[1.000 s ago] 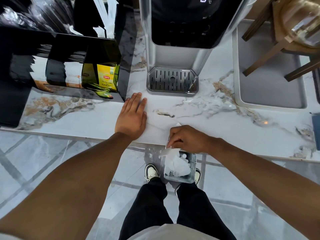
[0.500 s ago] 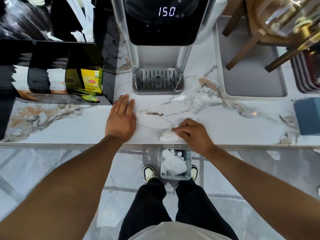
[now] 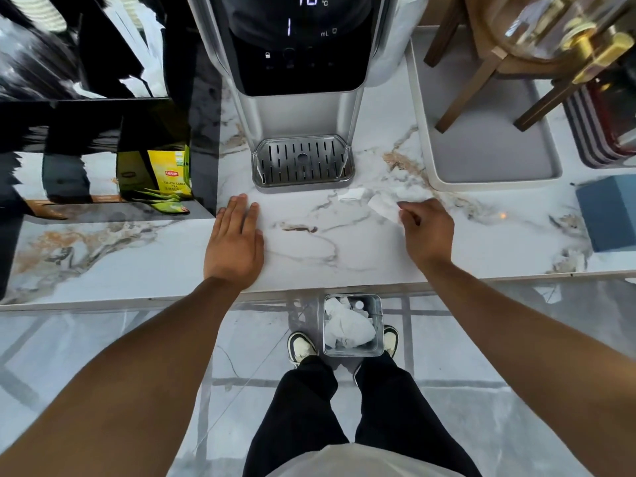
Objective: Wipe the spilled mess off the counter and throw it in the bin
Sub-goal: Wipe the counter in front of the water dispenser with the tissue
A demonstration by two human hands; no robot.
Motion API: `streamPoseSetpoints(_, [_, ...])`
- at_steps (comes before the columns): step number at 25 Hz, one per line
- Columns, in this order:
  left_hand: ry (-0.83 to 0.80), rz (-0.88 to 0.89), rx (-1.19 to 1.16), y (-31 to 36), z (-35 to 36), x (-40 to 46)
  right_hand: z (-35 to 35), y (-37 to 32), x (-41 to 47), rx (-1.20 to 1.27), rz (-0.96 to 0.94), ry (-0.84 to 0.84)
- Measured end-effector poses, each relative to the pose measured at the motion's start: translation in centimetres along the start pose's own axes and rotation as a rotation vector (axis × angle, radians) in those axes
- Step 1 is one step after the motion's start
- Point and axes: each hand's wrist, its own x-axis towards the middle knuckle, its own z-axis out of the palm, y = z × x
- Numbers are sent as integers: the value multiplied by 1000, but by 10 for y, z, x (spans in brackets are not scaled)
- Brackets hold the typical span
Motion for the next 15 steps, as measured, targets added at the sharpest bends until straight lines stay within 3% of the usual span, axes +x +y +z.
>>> streamPoseSetpoints(4, [5, -5, -9, 0, 0, 0, 12, -2, -62, 75, -198, -54])
streamPoseSetpoints(9, [-8, -1, -12, 1, 1, 1, 5, -14, -103, 226, -217, -403])
streamPoseSetpoints(15, [-30, 7, 15, 2, 1, 1, 11, -35, -64, 267, -187, -227])
